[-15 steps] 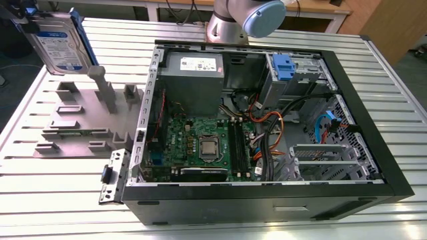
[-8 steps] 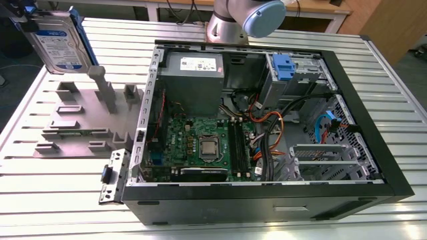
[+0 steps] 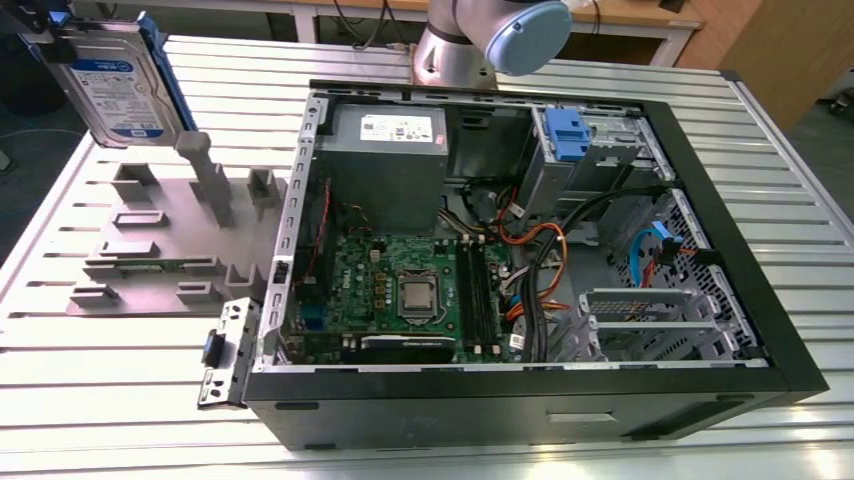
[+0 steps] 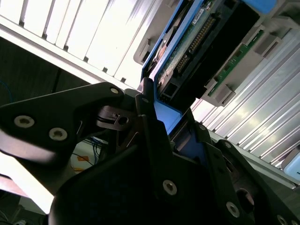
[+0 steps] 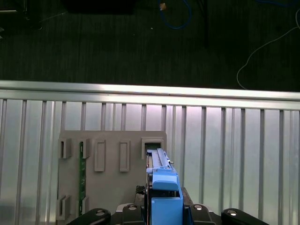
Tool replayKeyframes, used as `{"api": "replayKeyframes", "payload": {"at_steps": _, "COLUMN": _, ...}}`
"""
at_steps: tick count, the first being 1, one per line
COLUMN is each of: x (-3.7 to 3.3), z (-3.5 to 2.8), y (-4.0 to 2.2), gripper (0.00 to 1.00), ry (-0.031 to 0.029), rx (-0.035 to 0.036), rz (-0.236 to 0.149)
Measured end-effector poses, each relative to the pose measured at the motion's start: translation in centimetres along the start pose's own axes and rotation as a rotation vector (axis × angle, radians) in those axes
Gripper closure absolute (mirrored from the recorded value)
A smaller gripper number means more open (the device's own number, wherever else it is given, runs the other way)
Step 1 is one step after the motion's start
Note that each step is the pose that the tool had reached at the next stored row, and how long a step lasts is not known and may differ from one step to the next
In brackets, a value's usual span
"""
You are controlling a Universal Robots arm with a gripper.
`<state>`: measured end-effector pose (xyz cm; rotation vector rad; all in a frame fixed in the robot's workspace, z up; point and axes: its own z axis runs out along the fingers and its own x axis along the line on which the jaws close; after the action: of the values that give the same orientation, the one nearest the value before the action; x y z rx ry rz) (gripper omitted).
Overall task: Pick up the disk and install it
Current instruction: 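Pick up the disk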
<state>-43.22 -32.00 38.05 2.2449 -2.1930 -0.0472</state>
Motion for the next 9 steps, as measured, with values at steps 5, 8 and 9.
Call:
{"api": "replayKeyframes", "payload": {"at_steps": 5, "x": 0.00, "z": 0.00, "y": 0.00, "gripper": 0.64, "ry": 0.0001, "rx": 0.0000, "rz": 0.000}}
{"api": "replayKeyframes", "payload": {"at_steps": 8, "x": 0.01, "z": 0.00, "y": 0.00, "gripper": 0.64, "ry": 0.0001, "rx": 0.0000, "rz": 0.000}}
{"api": "replayKeyframes", "payload": {"at_steps": 9, "x": 0.06, "z": -0.01, "y": 0.00, "gripper": 0.64, "ry": 0.0001, "rx": -0.0001, "rz": 0.000}}
